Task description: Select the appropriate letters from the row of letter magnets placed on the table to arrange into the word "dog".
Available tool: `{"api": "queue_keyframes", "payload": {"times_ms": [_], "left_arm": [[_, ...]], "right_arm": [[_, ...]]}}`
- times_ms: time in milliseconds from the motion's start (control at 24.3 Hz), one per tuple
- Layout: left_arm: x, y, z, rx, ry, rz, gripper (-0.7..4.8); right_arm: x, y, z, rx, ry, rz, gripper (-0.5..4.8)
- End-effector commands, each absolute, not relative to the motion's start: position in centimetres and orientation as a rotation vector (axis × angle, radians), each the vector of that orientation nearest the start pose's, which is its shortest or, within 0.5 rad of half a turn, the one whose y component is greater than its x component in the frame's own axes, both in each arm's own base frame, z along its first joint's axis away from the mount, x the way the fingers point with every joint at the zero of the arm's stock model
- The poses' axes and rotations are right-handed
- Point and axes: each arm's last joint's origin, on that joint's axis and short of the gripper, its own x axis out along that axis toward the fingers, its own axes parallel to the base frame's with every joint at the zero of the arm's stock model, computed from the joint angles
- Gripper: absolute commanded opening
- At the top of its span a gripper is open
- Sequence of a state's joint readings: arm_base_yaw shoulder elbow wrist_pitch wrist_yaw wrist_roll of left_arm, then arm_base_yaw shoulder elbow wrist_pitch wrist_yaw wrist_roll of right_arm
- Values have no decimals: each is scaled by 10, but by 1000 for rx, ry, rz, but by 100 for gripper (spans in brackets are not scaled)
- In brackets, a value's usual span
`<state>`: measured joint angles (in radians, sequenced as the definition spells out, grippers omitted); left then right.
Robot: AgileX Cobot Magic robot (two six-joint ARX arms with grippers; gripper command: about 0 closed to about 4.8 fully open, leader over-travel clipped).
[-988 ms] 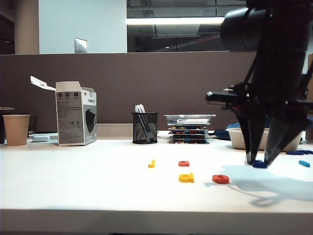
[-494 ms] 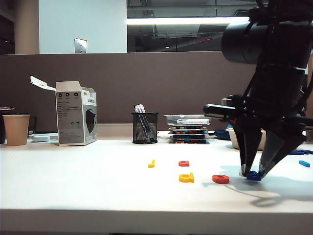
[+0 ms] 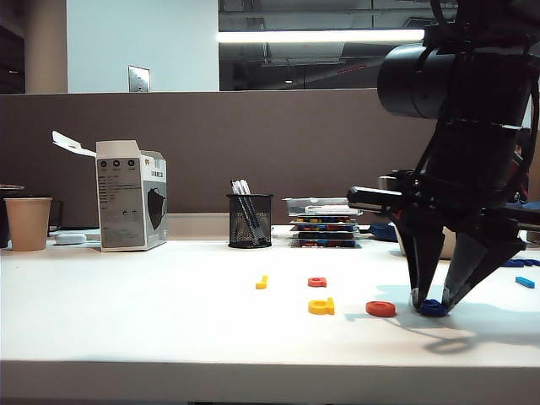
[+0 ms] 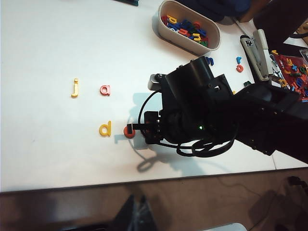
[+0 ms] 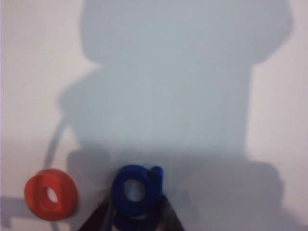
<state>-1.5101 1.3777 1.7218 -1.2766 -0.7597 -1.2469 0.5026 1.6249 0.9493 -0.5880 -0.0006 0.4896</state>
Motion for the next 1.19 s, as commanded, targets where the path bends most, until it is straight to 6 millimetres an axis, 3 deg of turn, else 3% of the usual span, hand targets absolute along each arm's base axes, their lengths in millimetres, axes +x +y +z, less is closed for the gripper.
{"api": "queue_keyframes", "payload": {"times_ms": [41, 124, 494, 823, 988, 1194], "left_arm": [[34, -230, 431, -316, 707, -321, -5], [34, -230, 431, -316, 707, -321, -5], [34, -230, 431, -316, 707, -321, -5], [34, -230, 431, -316, 707, -321, -5], [34, -230, 431, -316, 707, -321, -5], [34, -230, 431, -316, 707, -321, -5]], "right_arm": [[253, 140, 164, 92, 1336, 106, 135], [253, 139, 164, 92, 1343, 101, 176], [251, 138, 170, 97, 1338, 107, 181], [250, 138, 188, 111, 1297, 121, 181], [256, 142, 212, 117, 1261, 142, 181], [257, 139, 269, 102, 1110, 180, 181]]}}
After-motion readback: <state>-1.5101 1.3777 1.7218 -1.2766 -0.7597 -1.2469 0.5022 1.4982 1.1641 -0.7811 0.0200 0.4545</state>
